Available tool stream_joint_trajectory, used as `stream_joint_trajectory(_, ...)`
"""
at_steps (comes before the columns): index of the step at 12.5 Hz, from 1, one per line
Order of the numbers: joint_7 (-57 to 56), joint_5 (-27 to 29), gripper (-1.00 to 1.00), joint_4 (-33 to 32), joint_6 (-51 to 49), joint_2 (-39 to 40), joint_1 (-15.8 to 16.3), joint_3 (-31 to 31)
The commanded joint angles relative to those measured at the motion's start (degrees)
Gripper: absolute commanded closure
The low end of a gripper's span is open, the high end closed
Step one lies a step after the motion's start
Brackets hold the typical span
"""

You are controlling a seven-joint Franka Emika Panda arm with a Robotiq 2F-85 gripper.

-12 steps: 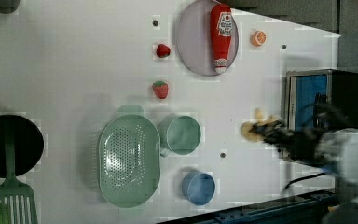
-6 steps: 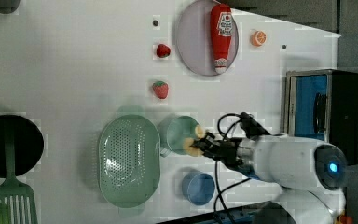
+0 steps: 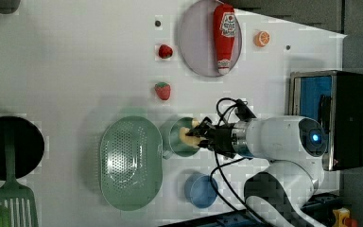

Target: Pick Banana and place it in mug.

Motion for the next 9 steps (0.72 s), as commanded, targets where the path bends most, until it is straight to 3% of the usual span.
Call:
stream_joint_trajectory(1,2.4,0.1,-0.52,1.1,0.3,-1.4,1.4,-0.3)
stream_joint_trajectory(3,2.4,0.1,-1.0,1.1,0.6,-1.4,1.3,-0.4)
stream_joint_trajectory(6,2.4,0.4,-1.0,1.7,0.0,-3.2,1.1,-1.6)
stream_joint_trajectory(9,1.4,0.4,-1.0,4.4,-8.7,-9.4,0.5,-5.1)
